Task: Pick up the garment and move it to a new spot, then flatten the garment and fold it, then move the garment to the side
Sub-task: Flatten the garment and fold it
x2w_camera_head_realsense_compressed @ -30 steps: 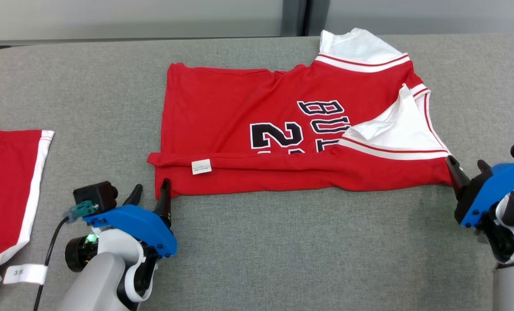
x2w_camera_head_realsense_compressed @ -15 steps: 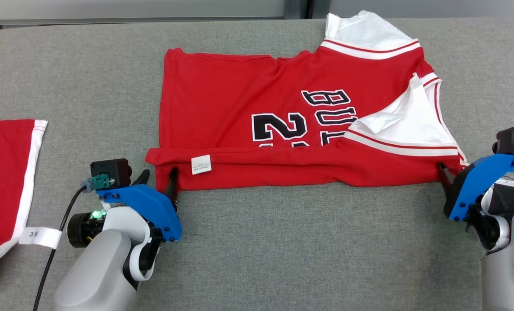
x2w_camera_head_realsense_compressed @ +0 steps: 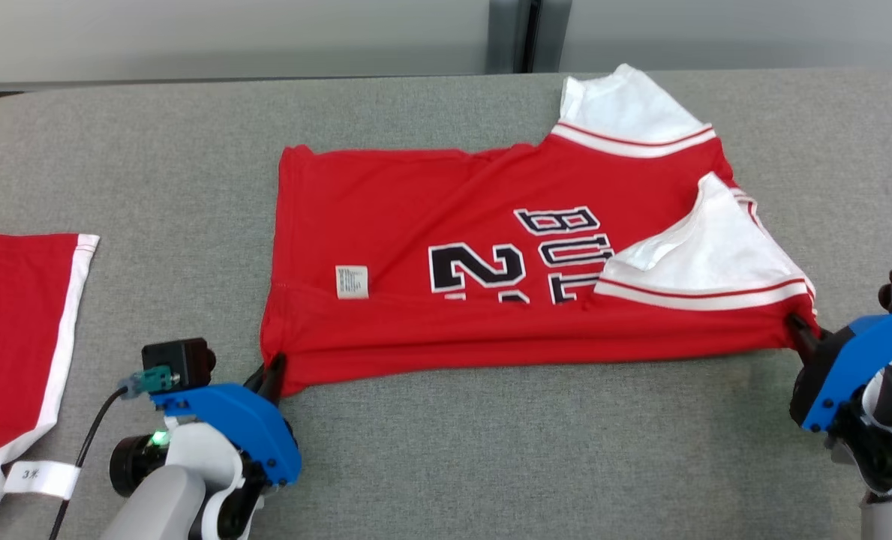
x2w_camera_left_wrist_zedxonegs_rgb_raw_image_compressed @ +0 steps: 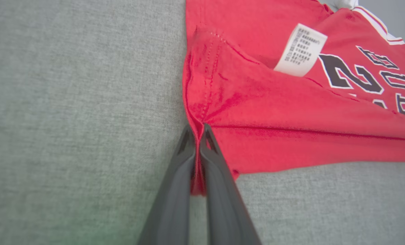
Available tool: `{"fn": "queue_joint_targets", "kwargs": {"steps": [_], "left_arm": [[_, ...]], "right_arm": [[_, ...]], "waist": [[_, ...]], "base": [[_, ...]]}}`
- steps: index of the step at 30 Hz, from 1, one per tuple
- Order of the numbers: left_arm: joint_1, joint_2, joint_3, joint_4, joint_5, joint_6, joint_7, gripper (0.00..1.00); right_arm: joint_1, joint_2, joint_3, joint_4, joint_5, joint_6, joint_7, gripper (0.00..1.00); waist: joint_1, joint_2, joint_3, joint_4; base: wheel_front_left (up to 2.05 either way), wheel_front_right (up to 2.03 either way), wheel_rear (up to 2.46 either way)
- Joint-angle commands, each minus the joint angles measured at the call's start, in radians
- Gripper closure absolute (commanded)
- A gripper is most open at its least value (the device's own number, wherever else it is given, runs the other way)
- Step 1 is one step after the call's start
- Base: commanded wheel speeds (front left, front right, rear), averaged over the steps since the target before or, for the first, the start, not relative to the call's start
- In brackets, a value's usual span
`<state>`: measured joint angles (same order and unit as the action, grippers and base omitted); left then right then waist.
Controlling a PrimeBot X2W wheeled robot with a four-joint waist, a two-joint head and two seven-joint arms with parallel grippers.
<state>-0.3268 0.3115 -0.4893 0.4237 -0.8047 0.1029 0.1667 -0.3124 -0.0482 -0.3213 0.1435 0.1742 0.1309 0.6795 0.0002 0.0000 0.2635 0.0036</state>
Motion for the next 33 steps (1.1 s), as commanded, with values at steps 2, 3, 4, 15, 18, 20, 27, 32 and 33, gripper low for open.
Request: {"fn": "queue_joint_targets", "kwargs": {"steps": [2, 3, 4, 15, 18, 20, 27, 32, 33], "left_arm": [[0.067, 0.037, 0.012, -0.055, -0.013, 0.024, 0.018, 1.0], [0.088, 0.049, 0.018, -0.086, -0.017, 0.034, 0.024, 1.0], [0.109, 0.06, 0.022, -0.116, -0.021, 0.043, 0.028, 1.0], [0.343, 0.148, 0.041, -0.408, -0.064, 0.162, 0.114, 1.0], [0.371, 0.153, 0.035, -0.429, -0.066, 0.174, 0.124, 0.3], [0.375, 0.156, 0.034, -0.43, -0.058, 0.177, 0.116, 0.0], [0.327, 0.165, 0.043, -0.421, -0.044, 0.141, 0.082, 0.0], [0.218, 0.202, 0.051, -0.403, -0.02, 0.104, 0.105, 0.0], [0.189, 0.216, 0.043, -0.397, -0.002, 0.095, 0.115, 0.0]], "right_arm": [[0.066, -0.005, -0.007, -0.064, 0.028, 0.0, 0.026, 1.0], [0.088, -0.005, -0.009, -0.089, 0.038, 0.0, 0.037, 1.0], [0.109, -0.005, -0.011, -0.112, 0.048, 0.0, 0.045, 1.0], [0.304, -0.005, -0.019, -0.205, 0.162, 0.0, 0.071, 1.0], [0.325, -0.005, -0.015, -0.19, 0.17, 0.0, 0.054, 0.79], [0.331, -0.004, -0.015, -0.174, 0.179, 0.0, 0.046, 0.0], [0.296, -0.004, 0.011, -0.182, 0.152, 0.0, 0.05, 0.0], [0.201, -0.004, 0.037, -0.245, 0.085, 0.0, 0.079, 0.0], [0.171, -0.004, 0.046, -0.257, 0.074, 0.0, 0.087, 0.0]], "waist": [[-0.0002, 0.0, -0.027, -0.007], [-0.0002, 0.0, -0.031, -0.008], [-0.0002, 0.0, -0.036, -0.01], [-0.0002, 0.0, -0.066, -0.012], [-0.0002, 0.0, -0.073, -0.009], [-0.0002, 0.0, -0.077, -0.008], [-0.0002, 0.0, -0.087, -0.008], [-0.0002, 0.0, -0.072, -0.011], [-0.0002, 0.0, -0.066, -0.014]], "base": [[0.0, 0.0, 0.0], [0.0, 0.0, 0.0], [0.0, 0.0, 0.0], [0.0, 0.0, 0.0], [0.0, 0.0, 0.0], [0.0, 0.0, 0.0], [0.0, 0.0, 0.0], [0.0, 0.0, 0.0], [0.0, 0.0, 0.0]]}}
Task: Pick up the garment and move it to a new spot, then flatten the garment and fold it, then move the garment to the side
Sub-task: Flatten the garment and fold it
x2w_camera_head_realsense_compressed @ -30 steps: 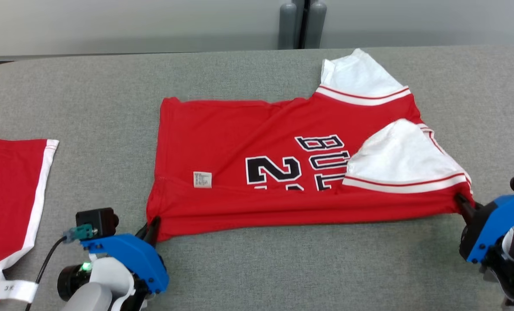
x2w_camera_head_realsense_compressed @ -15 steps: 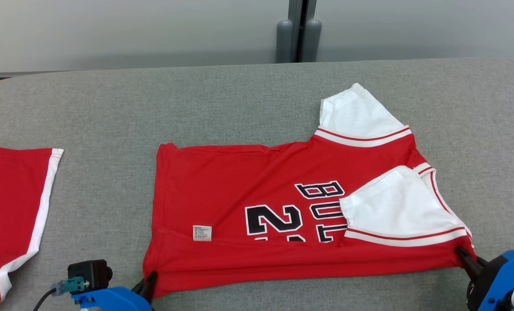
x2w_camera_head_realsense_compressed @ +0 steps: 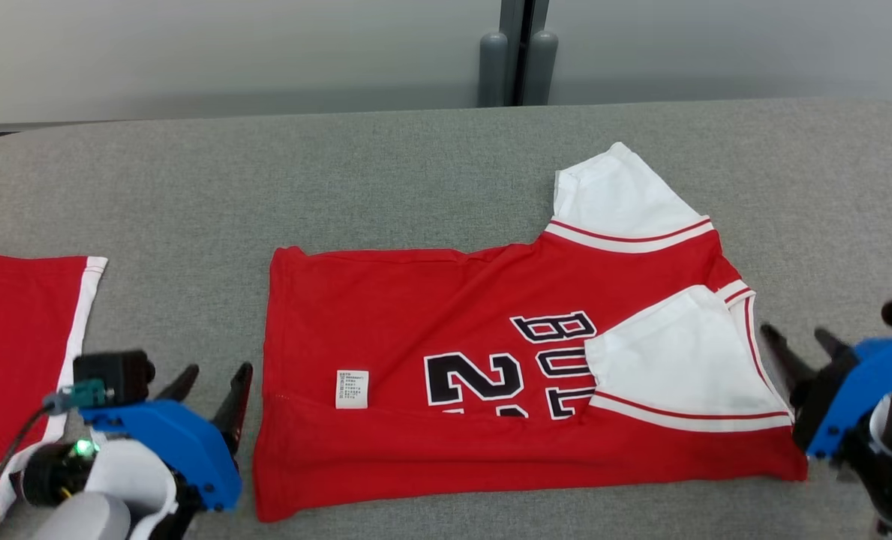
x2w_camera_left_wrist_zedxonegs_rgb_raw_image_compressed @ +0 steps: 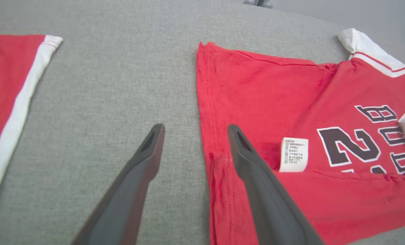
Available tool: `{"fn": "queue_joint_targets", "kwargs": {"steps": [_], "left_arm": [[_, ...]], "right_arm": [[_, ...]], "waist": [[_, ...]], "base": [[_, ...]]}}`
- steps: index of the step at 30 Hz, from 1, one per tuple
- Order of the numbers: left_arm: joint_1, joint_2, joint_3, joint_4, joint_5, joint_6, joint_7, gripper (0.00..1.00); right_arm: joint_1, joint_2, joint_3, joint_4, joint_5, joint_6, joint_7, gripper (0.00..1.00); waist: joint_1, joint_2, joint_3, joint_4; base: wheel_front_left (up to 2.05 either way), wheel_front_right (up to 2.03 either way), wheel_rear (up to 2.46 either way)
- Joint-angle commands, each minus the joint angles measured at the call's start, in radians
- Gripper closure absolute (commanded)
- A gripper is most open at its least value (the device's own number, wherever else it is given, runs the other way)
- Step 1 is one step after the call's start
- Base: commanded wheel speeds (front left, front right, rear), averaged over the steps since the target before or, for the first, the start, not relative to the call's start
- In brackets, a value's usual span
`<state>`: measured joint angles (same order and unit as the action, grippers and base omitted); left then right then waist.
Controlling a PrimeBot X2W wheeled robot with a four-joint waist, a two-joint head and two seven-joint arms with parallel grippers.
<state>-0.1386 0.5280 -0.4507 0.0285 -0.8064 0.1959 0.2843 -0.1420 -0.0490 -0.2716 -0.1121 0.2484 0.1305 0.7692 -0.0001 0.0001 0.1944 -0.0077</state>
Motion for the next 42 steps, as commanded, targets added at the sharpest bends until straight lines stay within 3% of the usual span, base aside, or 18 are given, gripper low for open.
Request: {"fn": "queue_joint_targets", "kwargs": {"steps": [1, 6, 13, 26, 27, 28, 29, 34, 42], "left_arm": [[-0.032, 0.012, -0.004, 0.009, 0.016, -0.007, 0.009, 0.0], [-0.216, 0.01, -0.034, 0.101, 0.066, -0.056, 0.048, 0.0], [-0.438, -0.08, -0.078, 0.306, 0.118, -0.098, 0.03, 0.0], [-0.571, -0.156, -0.102, 0.537, 0.117, -0.144, 0.01, 0.0], [-0.571, -0.163, -0.104, 0.55, 0.108, -0.15, 0.027, 0.2], [-0.568, -0.168, -0.113, 0.566, 0.1, -0.152, 0.06, 0.79], [-0.563, -0.172, -0.119, 0.58, 0.091, -0.151, 0.089, 1.0], [-0.57, -0.179, -0.125, 0.559, 0.082, -0.146, 0.116, 1.0], [-0.558, -0.22, -0.153, 0.457, 0.087, -0.16, 0.086, 1.0]], "right_arm": [[-0.033, -0.003, 0.006, -0.01, -0.021, 0.001, 0.003, 0.0], [-0.22, -0.031, 0.043, 0.033, -0.057, 0.001, 0.002, 0.0], [-0.372, -0.086, 0.137, 0.126, -0.056, 0.0, -0.024, 0.0], [-0.458, -0.116, 0.168, 0.17, -0.046, 0.0, -0.048, 0.0], [-0.463, -0.116, 0.169, 0.175, -0.045, 0.0, -0.043, 0.0], [-0.469, -0.117, 0.169, 0.18, -0.043, 0.0, -0.033, 0.0], [-0.479, -0.119, 0.171, 0.187, -0.042, 0.0, -0.023, 0.0], [-0.576, -0.122, 0.154, 0.253, -0.046, 0.0, 0.018, 0.0], [-0.798, -0.142, 0.103, 0.489, -0.115, 0.0, 0.004, 0.0]], "waist": [[0.0001, -0.0001, 0.011, -0.006], [0.0001, -0.0001, 0.069, -0.012], [0.0001, -0.0001, 0.172, -0.013], [0.0001, -0.0001, 0.264, -0.03], [0.0001, -0.0001, 0.269, -0.028], [0.0001, -0.0001, 0.274, -0.026], [0.0001, -0.0001, 0.278, -0.023], [0.0001, -0.0001, 0.31, 0.0], [0.0001, -0.0001, 0.374, 0.092]], "base": [[0.0, 0.0, 0.0], [0.0, 0.0, 0.0], [0.0, 0.0, 0.0], [0.0, 0.0, 0.0], [0.0, 0.0, 0.0], [0.0, 0.0, 0.0], [0.0, 0.0, 0.0], [0.0, 0.0, 0.0], [0.0, 0.0, 0.0]]}}
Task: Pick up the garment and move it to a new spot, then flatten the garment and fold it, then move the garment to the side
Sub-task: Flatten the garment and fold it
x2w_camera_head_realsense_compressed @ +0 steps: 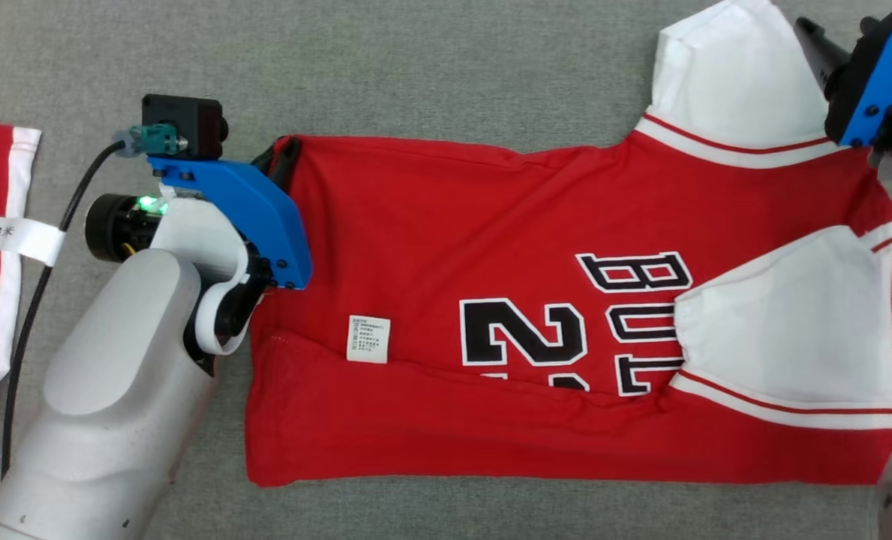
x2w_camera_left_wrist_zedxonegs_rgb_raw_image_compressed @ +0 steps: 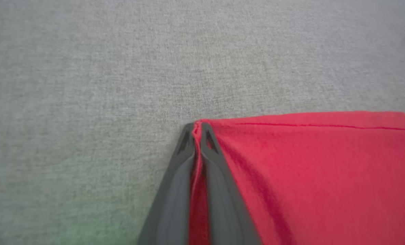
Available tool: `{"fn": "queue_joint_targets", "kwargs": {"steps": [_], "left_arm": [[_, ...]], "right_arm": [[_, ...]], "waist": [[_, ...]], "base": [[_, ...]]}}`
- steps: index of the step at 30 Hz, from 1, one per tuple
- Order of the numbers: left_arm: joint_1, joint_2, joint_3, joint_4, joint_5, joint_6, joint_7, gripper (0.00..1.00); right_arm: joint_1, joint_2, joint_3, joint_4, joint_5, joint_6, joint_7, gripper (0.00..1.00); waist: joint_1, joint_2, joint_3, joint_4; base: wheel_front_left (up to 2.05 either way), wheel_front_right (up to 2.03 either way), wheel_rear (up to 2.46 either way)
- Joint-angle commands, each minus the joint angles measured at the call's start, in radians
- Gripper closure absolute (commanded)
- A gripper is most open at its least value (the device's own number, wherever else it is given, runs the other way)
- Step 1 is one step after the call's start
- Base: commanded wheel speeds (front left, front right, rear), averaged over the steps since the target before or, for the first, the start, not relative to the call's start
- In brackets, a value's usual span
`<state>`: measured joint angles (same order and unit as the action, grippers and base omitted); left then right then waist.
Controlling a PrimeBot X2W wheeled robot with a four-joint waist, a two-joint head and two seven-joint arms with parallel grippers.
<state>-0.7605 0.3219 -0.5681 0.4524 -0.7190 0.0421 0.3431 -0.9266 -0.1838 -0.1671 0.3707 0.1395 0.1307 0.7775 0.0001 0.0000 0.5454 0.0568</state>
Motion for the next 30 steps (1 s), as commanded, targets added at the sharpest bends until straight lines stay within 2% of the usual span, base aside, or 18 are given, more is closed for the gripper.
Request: {"fn": "queue_joint_targets", "kwargs": {"steps": [1, 8, 15, 16, 17, 18, 24, 30], "left_arm": [[0.065, -0.018, -0.041, 0.023, 0.002, -0.007, 0.025, 1.0], [0.079, -0.049, -0.067, -0.022, -0.001, -0.016, 0.012, 1.0], [0.09, -0.065, -0.072, -0.033, -0.008, -0.016, -0.009, 1.0], [0.089, -0.065, -0.072, -0.033, -0.009, -0.016, -0.011, 1.0], [0.087, -0.065, -0.072, -0.033, -0.009, -0.016, -0.013, 1.0], [0.087, -0.065, -0.07, -0.032, -0.009, -0.015, -0.02, 1.0], [0.059, -0.051, -0.031, -0.028, 0.021, 0.012, -0.119, 1.0], [0.057, -0.043, -0.014, -0.017, 0.038, 0.002, -0.213, 1.0]], "right_arm": [[-0.036, -0.012, -0.007, 0.032, -0.015, 0.0, -0.009, 0.0], [-0.136, -0.039, -0.046, 0.19, -0.073, 0.0, -0.016, 0.0], [-0.143, -0.062, -0.001, 0.253, -0.083, 0.0, -0.024, 0.0], [-0.142, -0.069, 0.005, 0.26, -0.08, 0.0, -0.022, 0.4], [-0.142, -0.072, 0.012, 0.268, -0.074, 0.0, -0.02, 0.73], [-0.141, -0.076, 0.018, 0.274, -0.069, 0.0, -0.022, 1.0], [-0.139, -0.108, 0.066, 0.245, -0.037, 0.0, -0.124, 1.0], [-0.111, -0.12, 0.114, 0.222, 0.049, 0.0, -0.201, 1.0]], "waist": [[-0.0001, 0.0, 0.029, 0.04], [-0.0001, 0.0, 0.054, 0.098], [-0.0001, 0.0, 0.06, 0.12], [-0.0001, 0.0, 0.061, 0.121], [-0.0001, 0.0, 0.062, 0.122], [-0.0001, 0.0, 0.062, 0.122], [-0.0001, 0.0, 0.044, 0.11], [-0.0001, 0.0, -0.001, 0.083]], "base": [[0.0, 0.0, 0.0], [0.0, 0.0, 0.0], [0.0, 0.0, 0.0], [0.0, 0.0, 0.0], [0.0, 0.0, 0.0], [0.0, 0.0, 0.0], [0.0, 0.0, 0.0], [0.0, 0.0, 0.0]]}}
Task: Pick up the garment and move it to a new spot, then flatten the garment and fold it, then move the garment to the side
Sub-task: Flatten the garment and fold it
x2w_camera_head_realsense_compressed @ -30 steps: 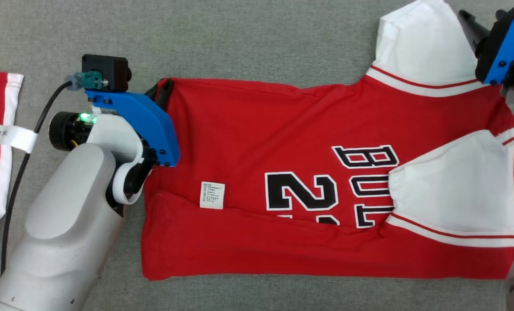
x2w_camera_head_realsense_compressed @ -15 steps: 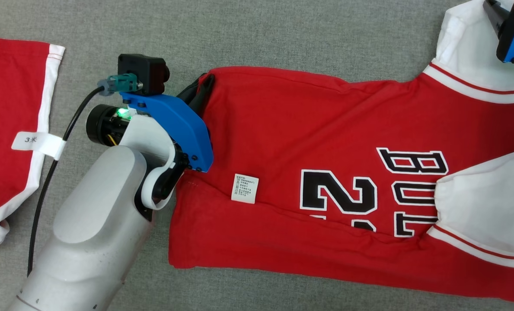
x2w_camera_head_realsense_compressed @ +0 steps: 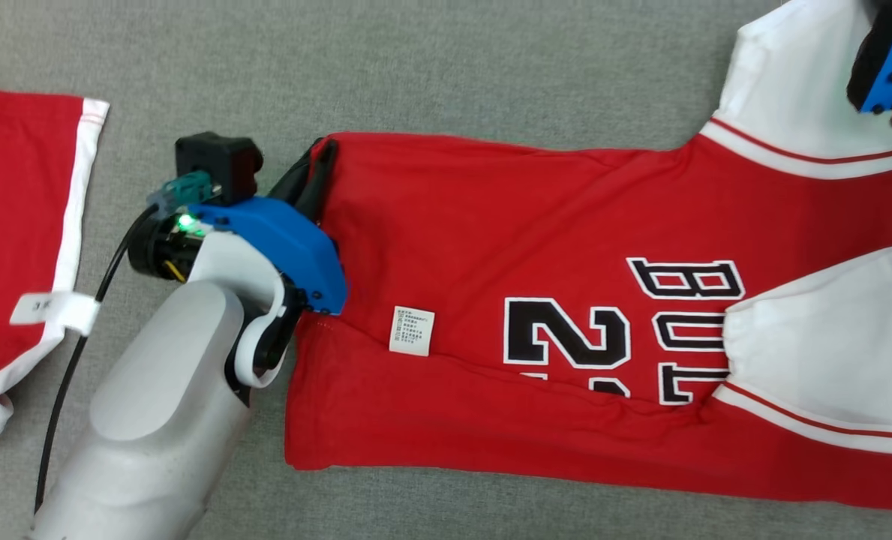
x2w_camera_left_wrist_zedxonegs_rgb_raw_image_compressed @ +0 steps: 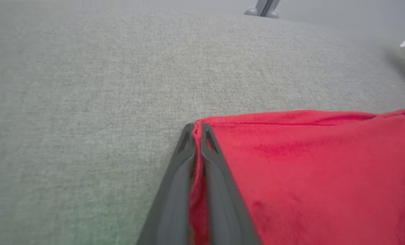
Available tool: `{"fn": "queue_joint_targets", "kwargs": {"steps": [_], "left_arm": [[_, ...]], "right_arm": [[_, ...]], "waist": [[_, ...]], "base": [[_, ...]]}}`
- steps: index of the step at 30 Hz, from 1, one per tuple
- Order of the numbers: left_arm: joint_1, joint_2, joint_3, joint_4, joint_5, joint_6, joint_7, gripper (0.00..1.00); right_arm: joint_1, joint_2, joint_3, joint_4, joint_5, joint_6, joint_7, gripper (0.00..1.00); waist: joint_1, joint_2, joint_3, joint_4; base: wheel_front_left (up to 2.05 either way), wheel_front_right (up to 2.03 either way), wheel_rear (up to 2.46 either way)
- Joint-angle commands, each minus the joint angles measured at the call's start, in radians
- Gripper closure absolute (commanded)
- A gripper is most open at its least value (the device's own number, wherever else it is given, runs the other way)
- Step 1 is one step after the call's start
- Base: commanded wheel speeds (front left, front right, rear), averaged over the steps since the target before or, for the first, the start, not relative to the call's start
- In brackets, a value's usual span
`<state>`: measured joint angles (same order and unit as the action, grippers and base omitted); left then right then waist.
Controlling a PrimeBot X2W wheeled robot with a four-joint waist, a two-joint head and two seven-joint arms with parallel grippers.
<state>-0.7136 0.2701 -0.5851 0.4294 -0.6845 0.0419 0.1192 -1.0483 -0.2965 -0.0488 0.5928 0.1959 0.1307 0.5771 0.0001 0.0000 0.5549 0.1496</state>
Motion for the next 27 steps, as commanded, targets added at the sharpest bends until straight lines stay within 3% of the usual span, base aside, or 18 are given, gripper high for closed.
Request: {"fn": "queue_joint_targets", "kwargs": {"steps": [1, 3, 5, 11, 18, 27], "left_arm": [[0.014, 0.009, 0.007, 0.006, 0.005, -0.003, -0.011, 1.0], [0.028, 0.008, 0.015, 0.002, -0.005, -0.02, -0.056, 1.0], [0.05, 0.014, -0.001, -0.01, -0.012, -0.073, -0.088, 1.0], [0.137, 0.088, -0.031, -0.048, 0.025, -0.139, -0.221, 1.0], [0.229, 0.152, -0.065, -0.056, 0.046, -0.155, -0.299, 1.0], [0.31, 0.178, -0.076, -0.023, 0.034, -0.163, -0.346, 1.0]], "right_arm": [[0.024, -0.01, 0.004, -0.007, 0.017, 0.0, -0.007, 1.0], [0.053, -0.022, 0.032, -0.03, 0.064, 0.0, -0.012, 1.0], [0.093, -0.036, 0.052, -0.06, 0.118, 0.0, -0.009, 1.0], [0.293, -0.083, 0.07, -0.22, 0.254, 0.0, 0.01, 1.0], [0.518, -0.071, 0.035, -0.401, 0.34, 0.0, 0.068, 1.0], [0.785, -0.005, -0.067, -0.631, 0.362, 0.0, 0.161, 1.0]], "waist": [[-0.0001, 0.0, -0.023, -0.016], [-0.0001, 0.0, -0.047, -0.028], [-0.0001, 0.0, -0.07, -0.039], [-0.0001, 0.0, -0.148, -0.078], [-0.0001, 0.0, -0.218, -0.106], [-0.0001, 0.0, -0.271, -0.126]], "base": [[0.0, 0.0, 0.0], [0.0, 0.0, 0.0], [0.0, 0.0, 0.0], [0.0, 0.0, 0.0], [0.0, 0.0, 0.0], [0.0, 0.0, 0.0]]}}
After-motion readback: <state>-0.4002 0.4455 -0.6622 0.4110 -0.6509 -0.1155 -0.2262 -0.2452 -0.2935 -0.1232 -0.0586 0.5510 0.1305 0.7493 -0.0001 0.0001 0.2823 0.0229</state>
